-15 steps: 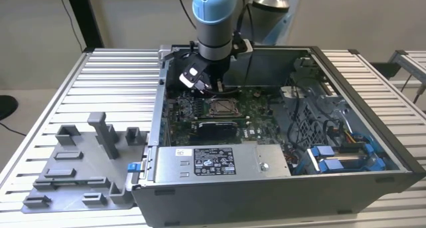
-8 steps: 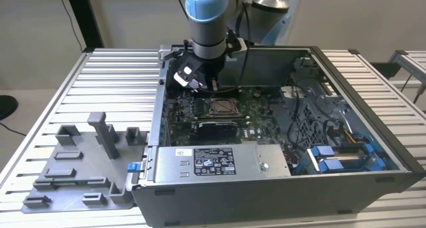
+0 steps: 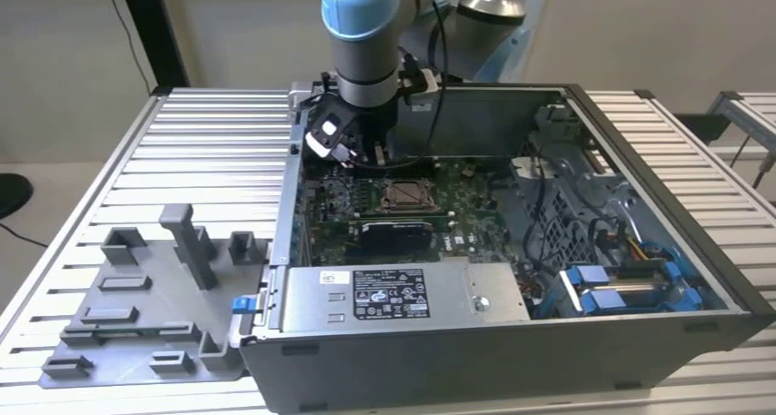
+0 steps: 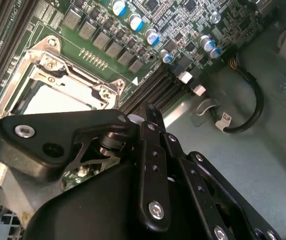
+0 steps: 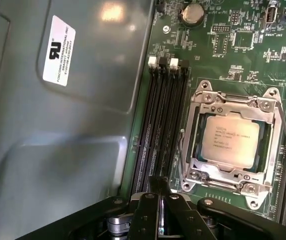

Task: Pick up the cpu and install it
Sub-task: 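Install the first cpu locking lever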

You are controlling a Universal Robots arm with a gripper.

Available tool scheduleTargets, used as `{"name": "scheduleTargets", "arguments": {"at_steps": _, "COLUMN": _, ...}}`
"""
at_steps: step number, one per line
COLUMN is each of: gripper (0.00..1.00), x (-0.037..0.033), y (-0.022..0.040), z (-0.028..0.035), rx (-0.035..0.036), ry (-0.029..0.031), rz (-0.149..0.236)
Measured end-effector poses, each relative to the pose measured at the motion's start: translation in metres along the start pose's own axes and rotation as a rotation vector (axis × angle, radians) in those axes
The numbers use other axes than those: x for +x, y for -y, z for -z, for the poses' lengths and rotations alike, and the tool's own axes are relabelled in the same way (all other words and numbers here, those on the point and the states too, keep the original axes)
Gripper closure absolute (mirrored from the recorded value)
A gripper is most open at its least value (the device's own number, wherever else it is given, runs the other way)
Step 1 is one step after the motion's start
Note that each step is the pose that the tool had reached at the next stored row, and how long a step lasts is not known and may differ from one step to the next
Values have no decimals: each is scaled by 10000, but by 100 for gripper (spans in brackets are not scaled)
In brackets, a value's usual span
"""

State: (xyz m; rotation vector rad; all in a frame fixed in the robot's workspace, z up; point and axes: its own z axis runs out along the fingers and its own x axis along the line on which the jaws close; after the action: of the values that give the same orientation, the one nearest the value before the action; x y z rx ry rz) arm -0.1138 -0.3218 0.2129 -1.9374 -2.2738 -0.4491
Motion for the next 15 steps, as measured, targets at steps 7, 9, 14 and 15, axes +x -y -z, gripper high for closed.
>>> {"name": "scheduleTargets", "arguments": {"at_steps": 7, "gripper": 100, "x": -29, "y": 13, "z": 13, "rx": 0, "ry": 9, "rz": 0}}
{"name": "scheduleTargets", "arguments": {"at_steps": 9, "gripper": 100, "x": -36, "y": 23, "z": 16, "rx": 0, "ry": 10, "rz": 1}}
{"name": "scheduleTargets", "arguments": {"at_steps": 14, "gripper": 100, "x": -57, "y": 27, "z": 23, "rx": 0, "ry": 10, "rz": 1}}
{"name": "scheduleTargets", "arguments": {"at_steps": 15, "gripper": 100, "x": -60, "y": 27, "z": 24, "rx": 0, "ry": 10, "rz": 2}}
